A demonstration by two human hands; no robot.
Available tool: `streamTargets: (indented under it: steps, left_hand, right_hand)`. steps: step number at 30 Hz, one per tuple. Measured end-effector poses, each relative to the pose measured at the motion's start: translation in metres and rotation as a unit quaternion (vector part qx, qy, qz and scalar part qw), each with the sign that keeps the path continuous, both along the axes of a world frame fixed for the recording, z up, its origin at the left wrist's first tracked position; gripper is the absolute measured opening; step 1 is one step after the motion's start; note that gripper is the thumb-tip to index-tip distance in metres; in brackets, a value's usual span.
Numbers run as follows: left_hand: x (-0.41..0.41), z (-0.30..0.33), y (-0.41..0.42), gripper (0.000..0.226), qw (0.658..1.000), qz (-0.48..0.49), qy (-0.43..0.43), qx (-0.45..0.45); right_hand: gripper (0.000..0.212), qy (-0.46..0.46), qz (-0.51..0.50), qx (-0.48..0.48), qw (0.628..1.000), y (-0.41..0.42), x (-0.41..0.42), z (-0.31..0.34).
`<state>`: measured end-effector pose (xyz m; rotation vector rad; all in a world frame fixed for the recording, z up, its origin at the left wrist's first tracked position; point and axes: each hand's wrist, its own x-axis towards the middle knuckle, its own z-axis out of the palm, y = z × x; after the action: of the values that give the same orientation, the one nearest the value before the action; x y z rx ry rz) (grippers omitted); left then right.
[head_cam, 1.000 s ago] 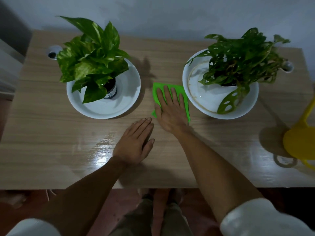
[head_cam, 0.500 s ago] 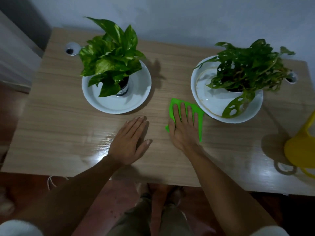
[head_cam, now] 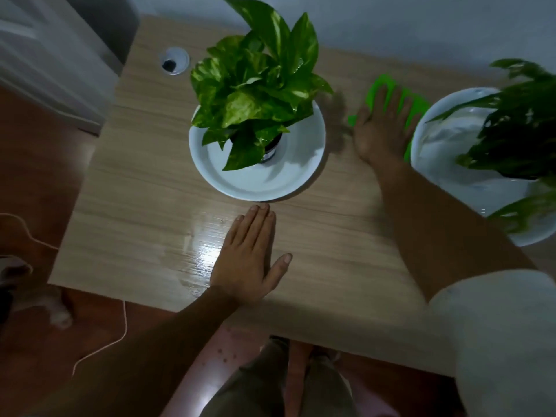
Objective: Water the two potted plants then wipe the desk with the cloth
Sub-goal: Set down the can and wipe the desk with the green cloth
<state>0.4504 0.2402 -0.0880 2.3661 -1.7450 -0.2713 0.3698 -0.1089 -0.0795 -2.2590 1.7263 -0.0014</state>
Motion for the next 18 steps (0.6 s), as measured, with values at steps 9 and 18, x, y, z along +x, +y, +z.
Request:
streamTargets:
  steps: [9, 18]
  left_hand:
    - [0.001, -0.003, -0.002, 0.082, 1.0, 0.001, -0.005, -0.014]
    - [0.006, -0.006, -0.001, 0.08, 1.0, -0.003, -0.001, -0.022]
  right_hand:
    - [0.059, 0.01, 0.294, -0.003, 0.956, -0.024, 0.031, 0.006]
    - [0.057, 0.003, 0.421, 0.0, 0.907, -0.031, 0.047, 0.016]
